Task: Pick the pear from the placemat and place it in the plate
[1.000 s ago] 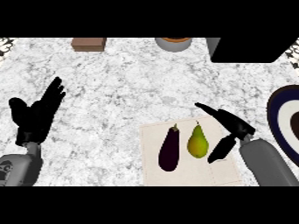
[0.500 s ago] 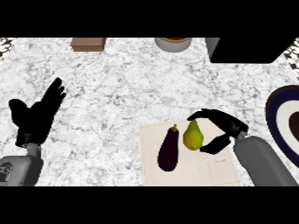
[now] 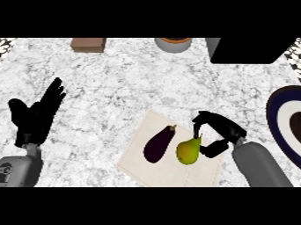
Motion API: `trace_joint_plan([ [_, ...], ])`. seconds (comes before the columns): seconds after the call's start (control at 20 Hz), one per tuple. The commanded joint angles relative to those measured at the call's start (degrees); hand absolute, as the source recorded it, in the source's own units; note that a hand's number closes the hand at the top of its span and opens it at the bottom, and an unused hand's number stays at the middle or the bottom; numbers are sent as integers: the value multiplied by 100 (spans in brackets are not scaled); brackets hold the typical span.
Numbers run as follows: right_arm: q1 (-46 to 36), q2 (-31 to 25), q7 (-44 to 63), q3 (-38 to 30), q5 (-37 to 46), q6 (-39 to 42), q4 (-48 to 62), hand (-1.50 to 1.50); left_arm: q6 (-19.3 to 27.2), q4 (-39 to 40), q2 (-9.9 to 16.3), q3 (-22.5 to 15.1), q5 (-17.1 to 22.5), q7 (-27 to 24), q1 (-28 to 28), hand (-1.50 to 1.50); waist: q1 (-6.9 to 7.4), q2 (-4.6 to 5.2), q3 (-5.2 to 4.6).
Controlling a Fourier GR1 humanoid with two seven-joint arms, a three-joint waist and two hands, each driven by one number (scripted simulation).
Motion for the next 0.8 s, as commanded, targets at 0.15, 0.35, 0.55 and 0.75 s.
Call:
trace_joint_plan([
  [0.15,1269,-332,-38,426,151,-16,-2279,150,-22,39,-28,143,5,-204,290,0,-141,19,74],
  [0.35,2148,-1504,-920,345,239,-80,-3682,150,79,8,78,299,17,-83,321,0,-448,-62,64],
  [0.55,2649,-1753,-985,-795,-388,-528,-4917,150,115,-127,98,251,-57,20,426,0,-471,-51,73],
  [0.75,3073,-1374,-957,-1901,-891,-1348,-5508,150,132,-77,-52,210,-43,-140,487,0,-453,-13,83],
])
